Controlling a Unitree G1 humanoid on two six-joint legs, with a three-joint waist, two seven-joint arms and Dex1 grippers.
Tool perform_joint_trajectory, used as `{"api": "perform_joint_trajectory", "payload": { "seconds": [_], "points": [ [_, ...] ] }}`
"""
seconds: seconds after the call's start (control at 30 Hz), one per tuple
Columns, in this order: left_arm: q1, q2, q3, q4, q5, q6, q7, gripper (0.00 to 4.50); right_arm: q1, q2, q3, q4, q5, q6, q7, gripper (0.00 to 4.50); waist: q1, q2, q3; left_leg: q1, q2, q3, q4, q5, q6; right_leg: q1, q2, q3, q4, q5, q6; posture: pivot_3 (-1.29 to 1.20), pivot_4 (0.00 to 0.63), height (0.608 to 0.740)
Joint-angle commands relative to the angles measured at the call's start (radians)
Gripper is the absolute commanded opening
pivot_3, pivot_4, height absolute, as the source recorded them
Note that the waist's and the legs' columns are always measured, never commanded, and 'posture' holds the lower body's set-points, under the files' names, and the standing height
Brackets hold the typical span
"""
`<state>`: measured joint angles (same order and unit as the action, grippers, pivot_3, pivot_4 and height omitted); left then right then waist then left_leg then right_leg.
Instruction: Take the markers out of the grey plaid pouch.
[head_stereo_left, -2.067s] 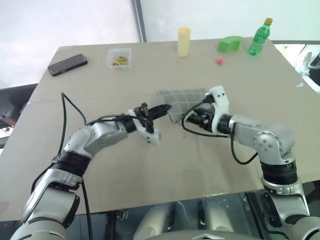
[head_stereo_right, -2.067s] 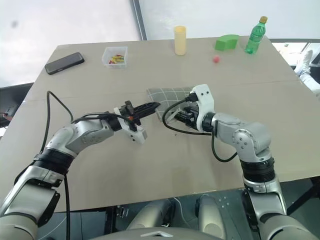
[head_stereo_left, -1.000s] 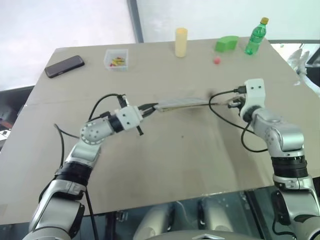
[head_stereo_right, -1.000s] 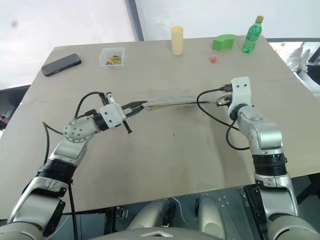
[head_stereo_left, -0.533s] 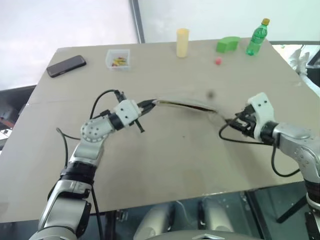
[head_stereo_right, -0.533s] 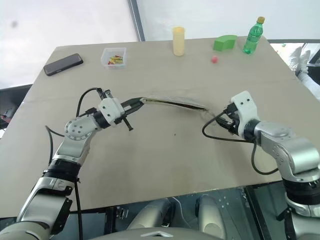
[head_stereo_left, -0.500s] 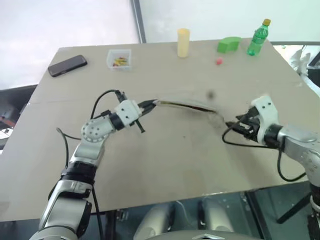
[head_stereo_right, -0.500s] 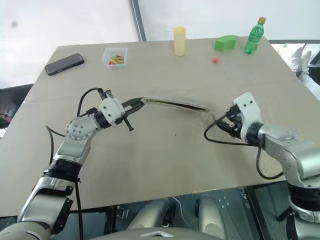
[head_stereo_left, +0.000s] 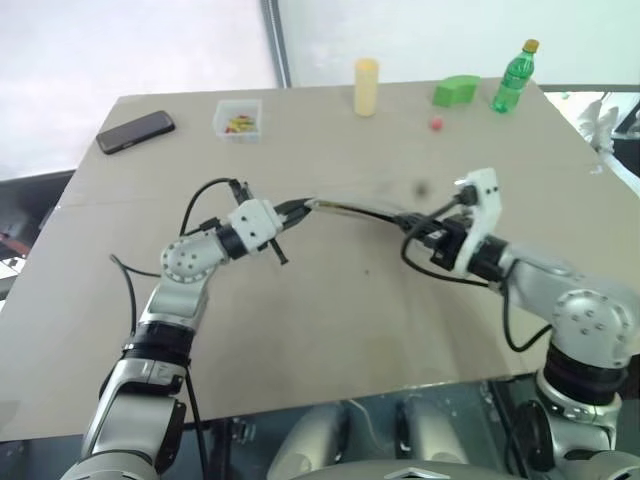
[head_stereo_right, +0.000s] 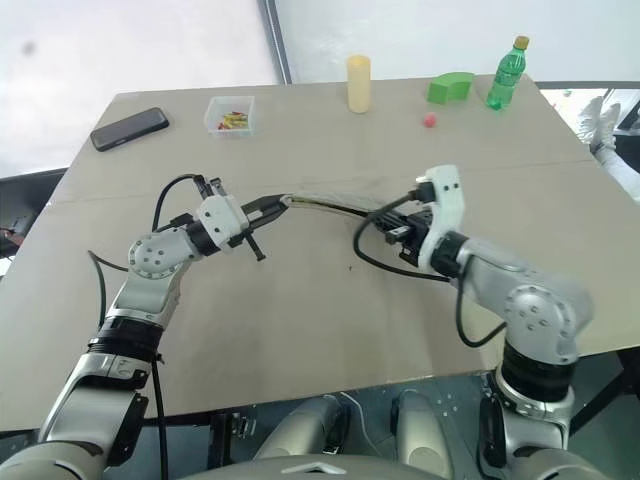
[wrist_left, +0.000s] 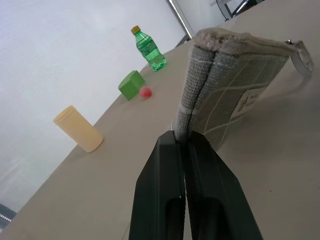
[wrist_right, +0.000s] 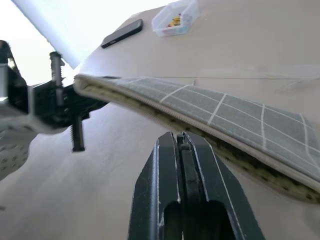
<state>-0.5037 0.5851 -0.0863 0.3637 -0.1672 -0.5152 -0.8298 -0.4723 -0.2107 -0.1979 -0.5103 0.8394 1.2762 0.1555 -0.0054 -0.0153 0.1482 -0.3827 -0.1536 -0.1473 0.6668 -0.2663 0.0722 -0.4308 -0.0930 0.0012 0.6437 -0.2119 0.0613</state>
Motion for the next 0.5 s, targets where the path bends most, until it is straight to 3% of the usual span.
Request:
{"api": "perform_joint_trajectory", "payload": {
  "seconds": [0.03, 0.27, 0.43, 0.5],
  "points": [
    [0.007, 0.004, 0.034, -0.057, -0.007, -0.013, 0.003, 0.00, -0.016, 0.002, 0.046, 0.062, -0.061, -0.078, -0.003, 0.11, -0.002, 0.000, 0.000, 0.000, 0.000, 0.000, 0.000, 0.000, 0.000, 0.000, 0.000, 0.000, -0.001, 0.000, 0.000, 0.00, 0.150, 0.740],
    [0.037, 0.006, 0.044, -0.112, -0.008, 0.012, 0.006, 0.00, -0.027, 0.016, 0.099, 0.126, -0.108, -0.131, 0.008, 0.11, -0.009, 0.000, 0.000, 0.000, 0.001, 0.000, -0.001, 0.000, 0.000, -0.001, 0.001, 0.002, 0.000, 0.000, 0.000, 0.00, 0.150, 0.740],
    [0.069, 0.005, 0.040, -0.153, -0.024, 0.047, -0.020, 0.00, -0.075, 0.124, 0.093, 0.262, -0.164, -0.202, -0.060, 0.11, -0.010, 0.000, 0.000, 0.001, 0.003, 0.002, -0.001, 0.000, 0.000, -0.001, 0.004, 0.005, 0.001, 0.000, -0.001, 0.00, 0.150, 0.740],
    [0.073, 0.002, 0.043, -0.157, -0.036, 0.079, -0.028, 0.00, -0.078, 0.069, 0.227, 0.268, -0.309, -0.325, -0.037, 0.11, -0.009, 0.001, 0.000, 0.001, 0.003, 0.002, -0.001, 0.000, 0.000, -0.002, 0.005, 0.005, 0.001, 0.001, -0.001, 0.00, 0.150, 0.740]
  ]
}}
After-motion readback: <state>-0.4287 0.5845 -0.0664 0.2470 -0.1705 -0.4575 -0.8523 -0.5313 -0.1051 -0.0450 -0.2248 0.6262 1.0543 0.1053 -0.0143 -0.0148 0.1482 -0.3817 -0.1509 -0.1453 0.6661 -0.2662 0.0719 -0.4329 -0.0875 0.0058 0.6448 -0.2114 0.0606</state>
